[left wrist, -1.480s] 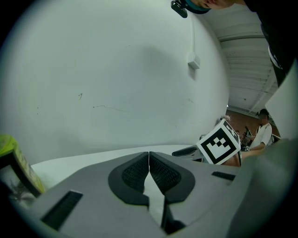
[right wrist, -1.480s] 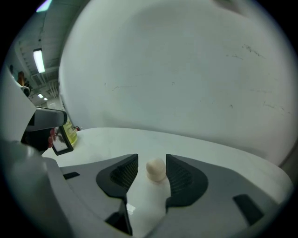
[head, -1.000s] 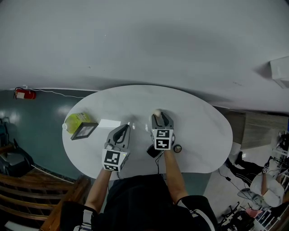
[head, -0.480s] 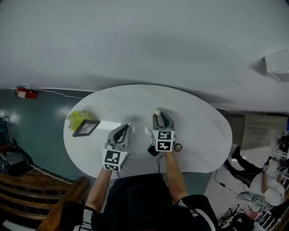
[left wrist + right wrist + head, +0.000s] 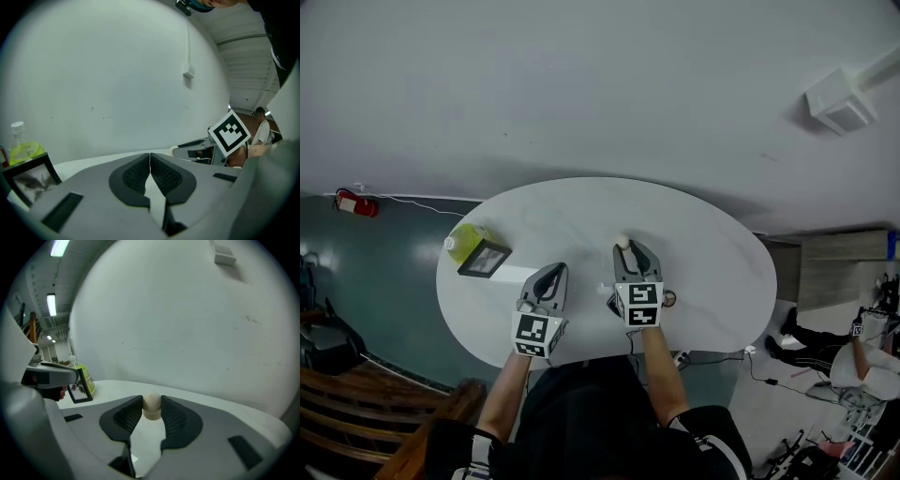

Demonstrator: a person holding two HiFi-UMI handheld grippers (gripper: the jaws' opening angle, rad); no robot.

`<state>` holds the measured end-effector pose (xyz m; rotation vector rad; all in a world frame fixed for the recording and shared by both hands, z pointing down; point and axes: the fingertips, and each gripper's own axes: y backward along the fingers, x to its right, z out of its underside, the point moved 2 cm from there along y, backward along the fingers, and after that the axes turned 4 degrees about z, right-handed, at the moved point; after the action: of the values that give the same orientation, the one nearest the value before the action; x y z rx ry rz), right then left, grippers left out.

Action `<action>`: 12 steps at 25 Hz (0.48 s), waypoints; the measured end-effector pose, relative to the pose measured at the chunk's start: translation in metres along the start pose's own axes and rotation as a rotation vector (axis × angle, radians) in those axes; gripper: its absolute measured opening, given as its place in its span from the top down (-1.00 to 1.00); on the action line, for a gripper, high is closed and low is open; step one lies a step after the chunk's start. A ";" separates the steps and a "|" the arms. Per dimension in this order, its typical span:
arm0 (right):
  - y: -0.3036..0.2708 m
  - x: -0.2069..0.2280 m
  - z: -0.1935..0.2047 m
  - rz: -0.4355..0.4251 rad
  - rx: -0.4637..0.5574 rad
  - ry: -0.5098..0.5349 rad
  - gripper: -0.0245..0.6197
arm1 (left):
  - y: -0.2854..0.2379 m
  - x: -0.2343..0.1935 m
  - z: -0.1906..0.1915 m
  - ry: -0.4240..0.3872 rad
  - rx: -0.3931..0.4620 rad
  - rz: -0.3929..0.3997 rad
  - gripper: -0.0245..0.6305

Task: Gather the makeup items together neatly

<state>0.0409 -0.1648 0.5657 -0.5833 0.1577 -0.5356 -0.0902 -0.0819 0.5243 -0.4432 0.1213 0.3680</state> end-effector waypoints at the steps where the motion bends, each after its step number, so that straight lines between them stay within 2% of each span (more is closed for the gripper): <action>1: 0.008 -0.003 -0.001 -0.001 0.010 0.004 0.49 | 0.005 0.002 0.000 -0.003 0.005 0.001 0.86; 12: 0.087 -0.049 0.019 -0.021 0.055 0.047 0.49 | 0.064 0.026 0.019 -0.032 0.021 0.004 0.86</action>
<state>0.0422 -0.0686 0.5318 -0.5191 0.1811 -0.5722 -0.0893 -0.0112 0.5111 -0.4164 0.0943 0.3770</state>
